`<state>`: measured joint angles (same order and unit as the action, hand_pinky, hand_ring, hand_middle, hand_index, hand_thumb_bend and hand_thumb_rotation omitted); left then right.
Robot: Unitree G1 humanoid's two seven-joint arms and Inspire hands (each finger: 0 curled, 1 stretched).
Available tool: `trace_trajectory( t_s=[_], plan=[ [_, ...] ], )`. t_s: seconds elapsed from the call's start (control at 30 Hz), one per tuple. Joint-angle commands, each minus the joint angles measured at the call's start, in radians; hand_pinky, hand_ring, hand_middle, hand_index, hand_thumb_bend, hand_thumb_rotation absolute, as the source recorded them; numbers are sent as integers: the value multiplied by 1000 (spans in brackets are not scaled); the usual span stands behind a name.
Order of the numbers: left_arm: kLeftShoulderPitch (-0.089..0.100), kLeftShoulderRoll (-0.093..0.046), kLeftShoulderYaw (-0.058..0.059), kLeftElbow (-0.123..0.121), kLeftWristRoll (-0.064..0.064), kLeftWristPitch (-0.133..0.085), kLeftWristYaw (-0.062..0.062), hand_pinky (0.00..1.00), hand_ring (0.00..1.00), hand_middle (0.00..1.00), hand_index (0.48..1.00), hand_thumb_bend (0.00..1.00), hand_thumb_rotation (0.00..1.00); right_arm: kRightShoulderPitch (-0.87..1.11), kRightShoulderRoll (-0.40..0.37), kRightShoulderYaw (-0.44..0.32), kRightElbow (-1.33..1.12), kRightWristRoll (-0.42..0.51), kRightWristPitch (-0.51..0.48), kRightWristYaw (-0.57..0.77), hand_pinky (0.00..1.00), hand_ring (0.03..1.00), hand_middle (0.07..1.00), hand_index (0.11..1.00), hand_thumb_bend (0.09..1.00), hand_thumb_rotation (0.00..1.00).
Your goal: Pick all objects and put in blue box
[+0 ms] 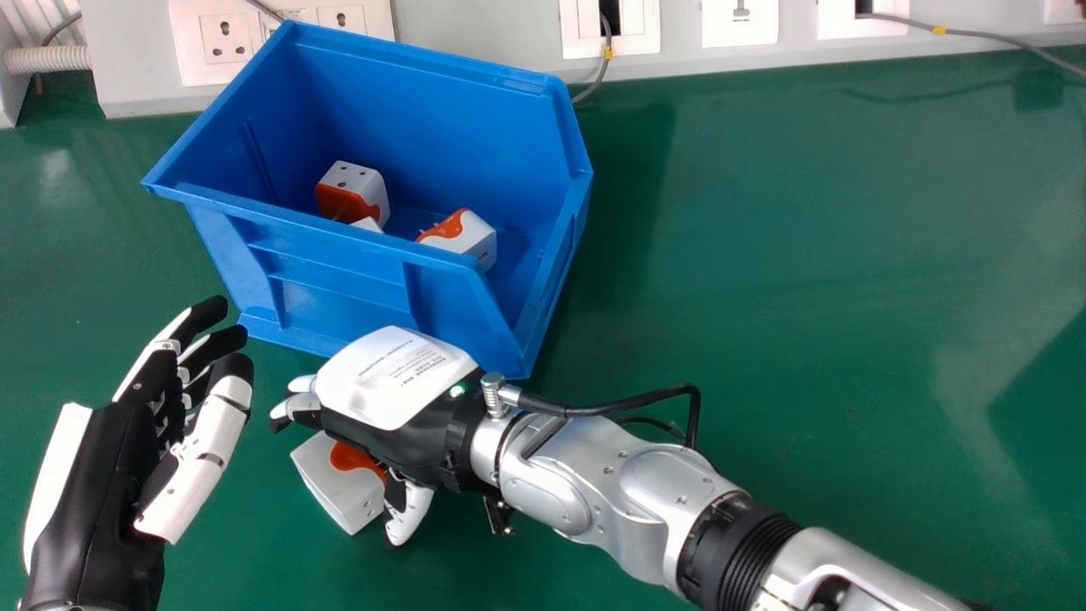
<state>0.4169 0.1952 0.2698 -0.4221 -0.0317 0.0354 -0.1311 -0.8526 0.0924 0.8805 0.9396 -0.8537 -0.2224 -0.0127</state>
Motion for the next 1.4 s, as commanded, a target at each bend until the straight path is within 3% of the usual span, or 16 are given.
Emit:
trace_trajectory(
  t_s=[0.0, 0.27, 0.97, 1.13, 1.37],
  plan=[
    [1, 2, 3, -26, -3, -5, 0, 762, 852, 871, 887, 241, 641, 29, 14, 34, -5, -17, -19, 39, 740, 856, 895, 834, 519, 0],
    [2, 2, 6, -18, -6, -11, 0, 763, 852, 871, 888, 242, 644, 22, 12, 13, -18, -14, -3, 82, 733, 852, 893, 827, 488, 0],
    [15, -5, -2, -40, 2, -9, 6, 763, 854, 871, 889, 249, 654, 19, 44, -5, 18, -8, -5, 95, 730, 842, 874, 806, 465, 0],
    [23, -12, -7, -57, 2, -1, 8, 763, 854, 870, 888, 249, 654, -2, 56, -2, 40, -12, -4, 110, 719, 837, 870, 801, 472, 0],
    [28, -20, -11, -60, 7, -2, 9, 762, 854, 870, 888, 260, 656, -17, 45, 15, 43, -29, -49, 74, 704, 815, 847, 775, 473, 0]
  ],
)
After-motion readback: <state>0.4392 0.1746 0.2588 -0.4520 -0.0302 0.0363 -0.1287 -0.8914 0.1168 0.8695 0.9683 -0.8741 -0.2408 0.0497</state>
